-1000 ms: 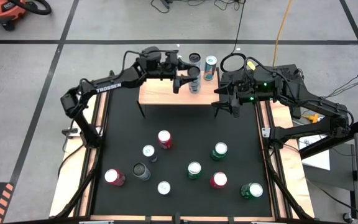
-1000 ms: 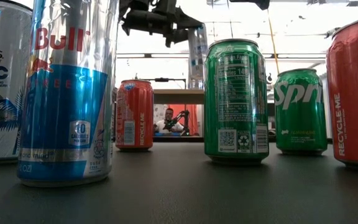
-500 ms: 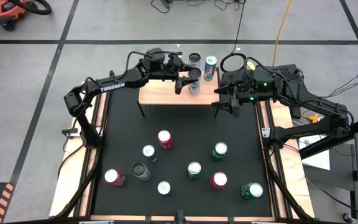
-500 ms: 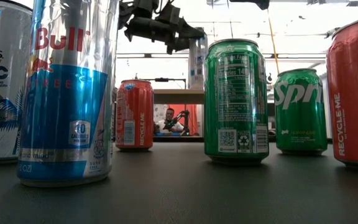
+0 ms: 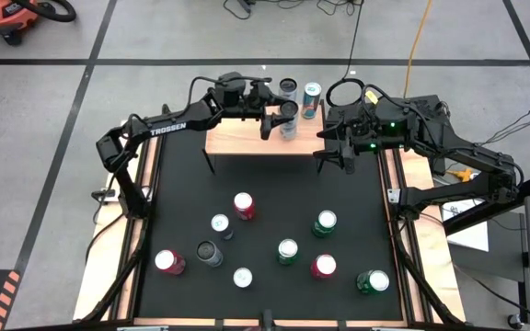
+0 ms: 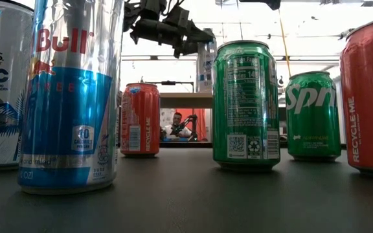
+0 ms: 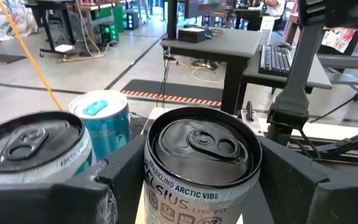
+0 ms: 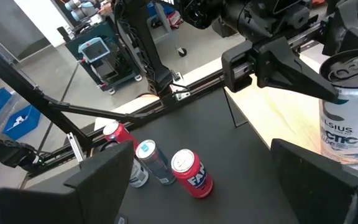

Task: Place canned beverage on shelf
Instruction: Put the right white soda can on the shelf aligned with the other white soda can

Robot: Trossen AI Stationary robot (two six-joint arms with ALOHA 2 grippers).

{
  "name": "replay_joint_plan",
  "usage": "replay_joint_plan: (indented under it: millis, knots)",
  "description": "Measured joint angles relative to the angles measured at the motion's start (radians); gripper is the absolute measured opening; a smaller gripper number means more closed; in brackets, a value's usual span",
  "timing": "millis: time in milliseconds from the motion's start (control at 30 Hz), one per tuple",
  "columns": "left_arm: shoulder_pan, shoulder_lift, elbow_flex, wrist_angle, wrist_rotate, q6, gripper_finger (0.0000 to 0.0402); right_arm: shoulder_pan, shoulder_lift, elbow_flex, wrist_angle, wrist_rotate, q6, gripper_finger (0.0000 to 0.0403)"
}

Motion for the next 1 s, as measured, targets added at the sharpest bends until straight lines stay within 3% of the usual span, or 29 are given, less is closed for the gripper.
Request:
replay_joint_plan:
  millis: [433, 733, 1000]
  knots:
    - [0.0, 0.0, 0.0, -0.045, -0.015, 0.045, 0.0257, -0.002, 0.0, 0.0, 0.0, 0.0, -0.004, 0.0357]
    - [-0.003, -0.002, 0.0, -0.04, -0.04, 0.045, 0.0307, -0.002, 0.0, 0.0, 0.0, 0.0, -0.003, 0.0357]
    - [-0.003, -0.002, 0.0, -0.04, -0.052, 0.045, 0.0313, -0.002, 0.0, 0.0, 0.0, 0.0, -0.001, 0.0357]
